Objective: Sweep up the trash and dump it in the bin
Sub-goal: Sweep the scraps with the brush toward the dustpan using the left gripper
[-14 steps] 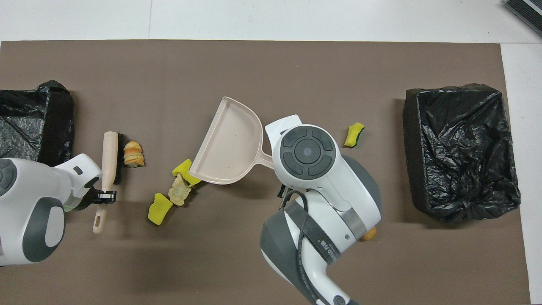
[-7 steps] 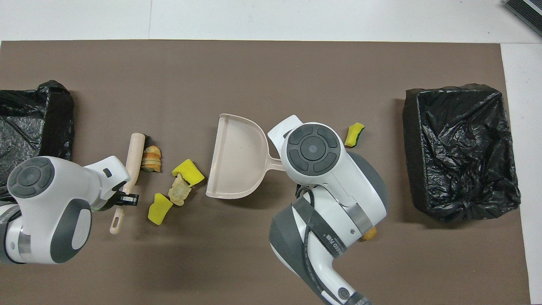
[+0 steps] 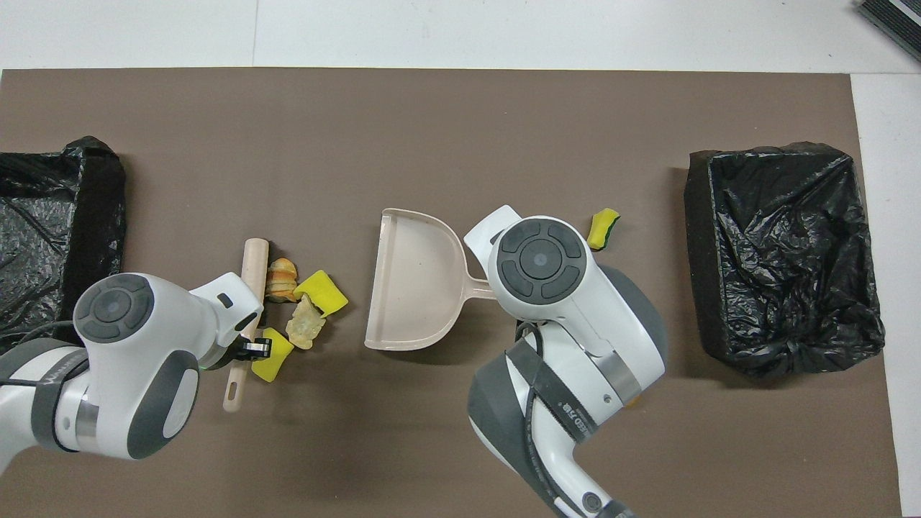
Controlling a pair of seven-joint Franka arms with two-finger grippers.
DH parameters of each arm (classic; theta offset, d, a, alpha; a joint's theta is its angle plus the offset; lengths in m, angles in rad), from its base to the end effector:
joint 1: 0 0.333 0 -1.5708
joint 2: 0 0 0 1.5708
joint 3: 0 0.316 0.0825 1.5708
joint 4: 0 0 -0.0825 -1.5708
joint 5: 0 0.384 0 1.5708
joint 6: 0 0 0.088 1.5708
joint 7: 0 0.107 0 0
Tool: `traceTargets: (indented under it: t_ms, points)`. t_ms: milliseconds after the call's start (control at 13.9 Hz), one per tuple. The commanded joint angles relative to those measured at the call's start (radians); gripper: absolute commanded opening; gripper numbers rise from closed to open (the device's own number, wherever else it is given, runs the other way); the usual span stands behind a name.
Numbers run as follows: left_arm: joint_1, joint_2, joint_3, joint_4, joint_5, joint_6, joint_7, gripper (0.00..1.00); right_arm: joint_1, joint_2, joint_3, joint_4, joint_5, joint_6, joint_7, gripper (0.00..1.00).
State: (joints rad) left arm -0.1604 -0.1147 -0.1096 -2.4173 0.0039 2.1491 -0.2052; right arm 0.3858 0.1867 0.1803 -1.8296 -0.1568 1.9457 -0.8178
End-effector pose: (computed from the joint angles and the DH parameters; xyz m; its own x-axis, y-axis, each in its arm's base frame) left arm 0.4408 -0.1216 0.3416 0.9872 -0.0613 -0.1472 -0.0688 -0.9966 -0.0464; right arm 0.5164 0.3098 0.4264 0.1266 0.9838 -0.1266 0.9919 -0.1246 0.0231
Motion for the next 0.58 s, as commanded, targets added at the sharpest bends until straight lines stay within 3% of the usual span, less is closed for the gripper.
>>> traceTargets:
  t_ms: [0, 288, 503]
  points:
    - [-0.045, -0.039, 0.013, -0.026, -0.019, -0.046, -0.141, 0.00, -0.010, -0.044, 0.011, -0.048, -0.012, -0.005, -0.060, 0.00]
    - [-0.012, -0.084, 0.027, -0.014, -0.019, -0.139, -0.163, 0.00, -0.019, -0.052, 0.011, -0.065, 0.000, 0.010, -0.151, 0.00]
    - [-0.013, -0.173, 0.025, -0.142, -0.019, -0.089, -0.192, 0.00, -0.036, -0.038, 0.011, -0.077, 0.048, 0.018, -0.121, 0.00]
